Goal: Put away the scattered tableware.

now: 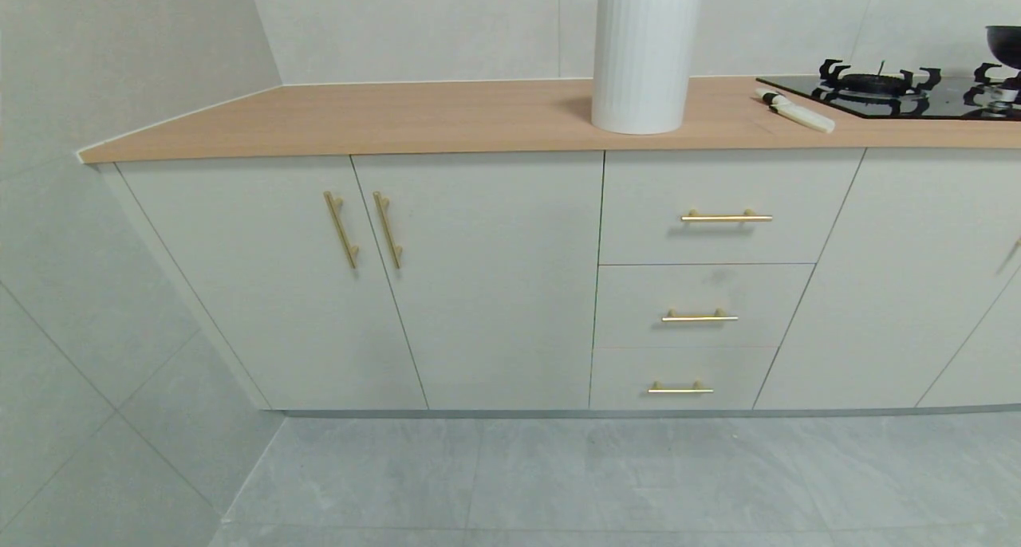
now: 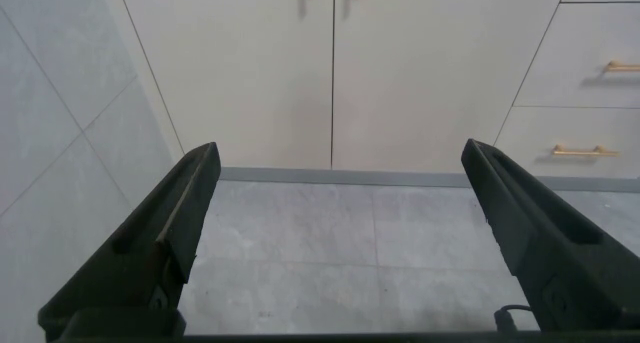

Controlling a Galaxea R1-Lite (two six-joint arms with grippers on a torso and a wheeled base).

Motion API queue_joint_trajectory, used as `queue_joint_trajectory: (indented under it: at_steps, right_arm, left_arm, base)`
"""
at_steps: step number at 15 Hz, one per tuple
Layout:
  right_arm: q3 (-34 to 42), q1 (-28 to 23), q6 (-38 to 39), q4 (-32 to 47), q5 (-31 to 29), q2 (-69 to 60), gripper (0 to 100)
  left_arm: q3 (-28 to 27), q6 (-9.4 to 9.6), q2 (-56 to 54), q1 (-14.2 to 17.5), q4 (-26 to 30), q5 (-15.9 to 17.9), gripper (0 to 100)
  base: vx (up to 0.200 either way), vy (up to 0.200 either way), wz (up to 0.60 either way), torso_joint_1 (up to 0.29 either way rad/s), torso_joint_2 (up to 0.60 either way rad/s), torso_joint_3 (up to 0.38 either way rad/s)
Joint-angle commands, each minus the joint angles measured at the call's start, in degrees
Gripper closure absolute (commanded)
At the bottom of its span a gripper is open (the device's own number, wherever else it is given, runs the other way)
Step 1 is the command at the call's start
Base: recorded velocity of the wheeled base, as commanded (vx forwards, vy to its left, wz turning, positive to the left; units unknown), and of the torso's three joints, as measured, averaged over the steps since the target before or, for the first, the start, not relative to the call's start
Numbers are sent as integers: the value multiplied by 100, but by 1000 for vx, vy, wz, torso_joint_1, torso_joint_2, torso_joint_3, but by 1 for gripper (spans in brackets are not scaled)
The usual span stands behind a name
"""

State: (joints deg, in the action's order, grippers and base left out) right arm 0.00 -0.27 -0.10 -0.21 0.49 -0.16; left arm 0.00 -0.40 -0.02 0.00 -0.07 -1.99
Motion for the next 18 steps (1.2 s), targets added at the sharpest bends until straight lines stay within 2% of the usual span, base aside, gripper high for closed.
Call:
queue_joint_trajectory:
  at_steps: [1,3,18]
  right_arm:
    - [0,0,1,3,4,16,0]
    - [0,0,1,3,4,16,0]
    - [0,0,19,3,4,16,0]
  left_arm:
    - [0,-4,2,0,-1,-3,0]
    - [0,-13,2,0,-1,-3,0]
    - [0,-13,2,0,-1,-3,0]
  base:
    - [0,0,0,0,0,0]
    - [0,0,0,0,0,0]
    - [200,0,0,3,0,2]
